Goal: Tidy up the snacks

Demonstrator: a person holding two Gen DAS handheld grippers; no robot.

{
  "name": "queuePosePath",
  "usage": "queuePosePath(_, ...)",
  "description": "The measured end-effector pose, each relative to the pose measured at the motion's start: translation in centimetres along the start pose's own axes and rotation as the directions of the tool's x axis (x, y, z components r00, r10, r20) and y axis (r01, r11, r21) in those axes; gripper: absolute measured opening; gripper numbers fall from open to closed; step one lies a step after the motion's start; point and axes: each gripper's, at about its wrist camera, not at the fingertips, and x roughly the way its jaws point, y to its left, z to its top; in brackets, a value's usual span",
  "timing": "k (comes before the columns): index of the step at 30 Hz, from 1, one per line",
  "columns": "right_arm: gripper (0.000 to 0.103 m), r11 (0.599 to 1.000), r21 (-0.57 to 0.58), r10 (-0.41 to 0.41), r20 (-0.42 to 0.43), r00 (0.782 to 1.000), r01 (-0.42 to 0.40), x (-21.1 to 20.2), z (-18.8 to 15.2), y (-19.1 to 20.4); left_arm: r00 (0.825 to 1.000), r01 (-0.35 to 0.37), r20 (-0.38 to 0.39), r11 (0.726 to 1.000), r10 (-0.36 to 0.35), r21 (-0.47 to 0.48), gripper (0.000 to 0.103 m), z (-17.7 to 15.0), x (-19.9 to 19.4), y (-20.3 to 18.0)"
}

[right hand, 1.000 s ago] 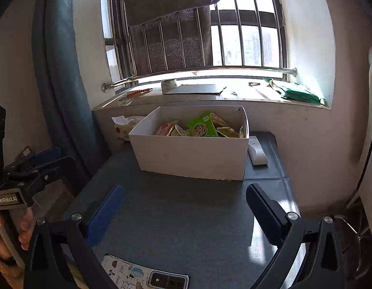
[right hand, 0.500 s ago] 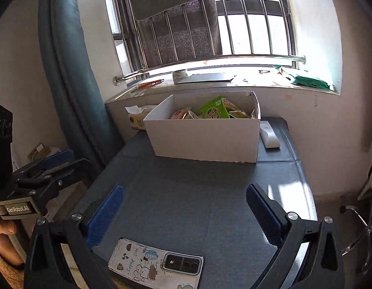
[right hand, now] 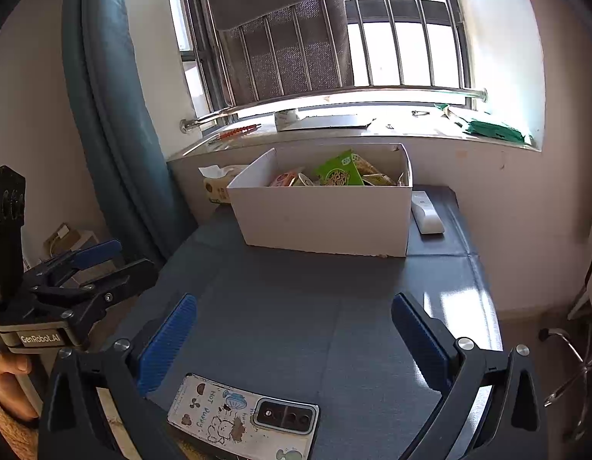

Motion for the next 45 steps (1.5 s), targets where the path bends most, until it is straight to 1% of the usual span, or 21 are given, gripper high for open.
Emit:
queuePosePath(20,0.103,1.000,-0.008,0.000,-0.005,1.000,0.000,0.09,0.08,0.11,1.000,0.011,-0.004,1.000,-0.011,-0.001,0.103,0.05,0.13,0.15)
queuePosePath(24,0.103,1.000,-0.011,0.003,-0.006,1.000,-0.003,0.15,0.05,0.28,1.000,0.016,-0.002,1.000,-0.016,-0.013,0.103,0.16,0.03,0.46)
queuePosePath(45,0.103,1.000,-0.015,0.005,-0.006,1.000,-0.005,0.08,-0.03,0.30,1.000,0.005,-0.007,1.000,-0.005,-0.012,0.103,0.10,0.16,0.64)
